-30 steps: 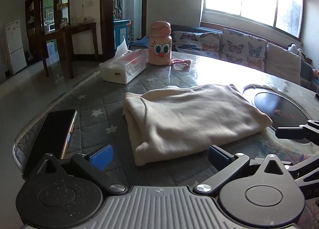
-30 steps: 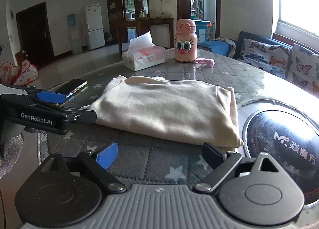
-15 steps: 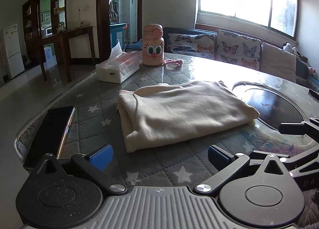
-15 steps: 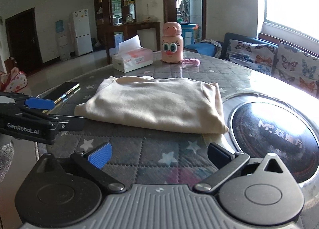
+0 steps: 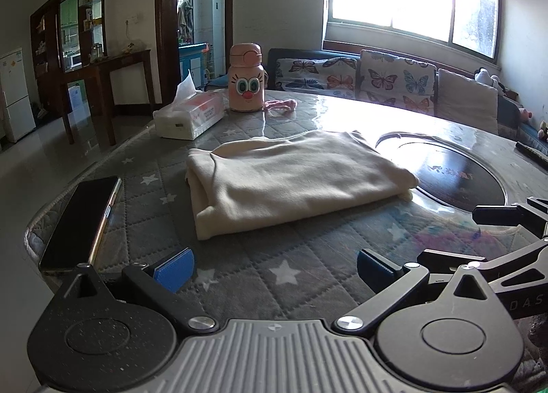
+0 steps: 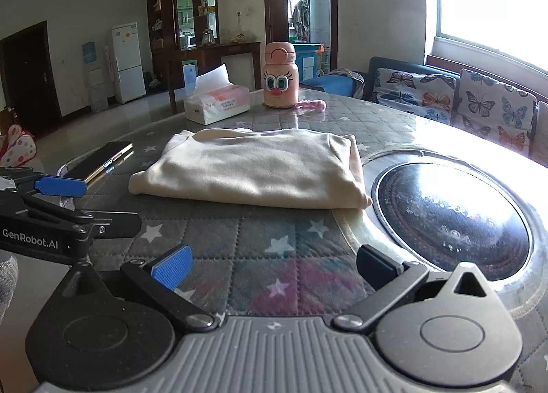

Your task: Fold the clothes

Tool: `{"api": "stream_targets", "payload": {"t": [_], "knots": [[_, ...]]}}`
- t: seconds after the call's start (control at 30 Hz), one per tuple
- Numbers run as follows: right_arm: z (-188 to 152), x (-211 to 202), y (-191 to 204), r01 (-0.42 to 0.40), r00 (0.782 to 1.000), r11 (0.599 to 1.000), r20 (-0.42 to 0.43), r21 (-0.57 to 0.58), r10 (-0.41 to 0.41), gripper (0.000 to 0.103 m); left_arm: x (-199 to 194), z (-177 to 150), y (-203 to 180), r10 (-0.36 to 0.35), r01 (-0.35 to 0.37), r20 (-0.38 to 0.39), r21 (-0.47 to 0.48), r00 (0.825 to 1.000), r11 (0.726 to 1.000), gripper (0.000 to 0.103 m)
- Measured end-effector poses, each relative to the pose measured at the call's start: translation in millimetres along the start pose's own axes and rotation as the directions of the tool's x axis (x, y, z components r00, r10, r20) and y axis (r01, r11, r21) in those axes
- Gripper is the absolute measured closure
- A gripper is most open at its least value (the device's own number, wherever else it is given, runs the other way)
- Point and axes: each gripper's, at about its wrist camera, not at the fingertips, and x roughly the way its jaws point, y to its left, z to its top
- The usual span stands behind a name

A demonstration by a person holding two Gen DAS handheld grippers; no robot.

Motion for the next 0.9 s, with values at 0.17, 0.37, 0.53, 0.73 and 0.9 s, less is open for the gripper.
{"api": "stream_targets", "payload": {"t": [0.17,0.37,0.53,0.73,0.9], "knots": [[-3.5,-6.0,2.5,0.011,1.0,1.0,0.004,-0.002,-0.011,0.0,-4.9,-4.1,-2.7,0.0,0.0,0.004,-0.004,1.0,1.0,0.0],[-6.6,-11.0,1.9,0.015,1.0,1.0,0.008,0.005,-0.015,0.0,-7.5,-8.5,-5.0,-0.001,0.001,0.004,-0.002,1.0,1.0,0.0],[-7.4,-12.3,2.7,0.018,1.0,1.0,0.01,0.005,-0.018,0.0,-7.9,-11.3,-5.4,0.001,-0.001,0.001,-0.004,1.0,1.0,0.0],[-9.2,-12.5,3.1,0.02,1.0,1.0,0.006,0.005,-0.02,0.0,-7.3,-12.4,-5.7,0.009,-0.009,0.004,-0.006,1.0,1.0,0.0],[-10.1,-12.6,3.7,0.02,1.0,1.0,0.005,0.003,-0.02,0.0,-6.9,-12.5,-4.5,0.007,-0.007,0.003,-0.009,1.0,1.0,0.0]]}}
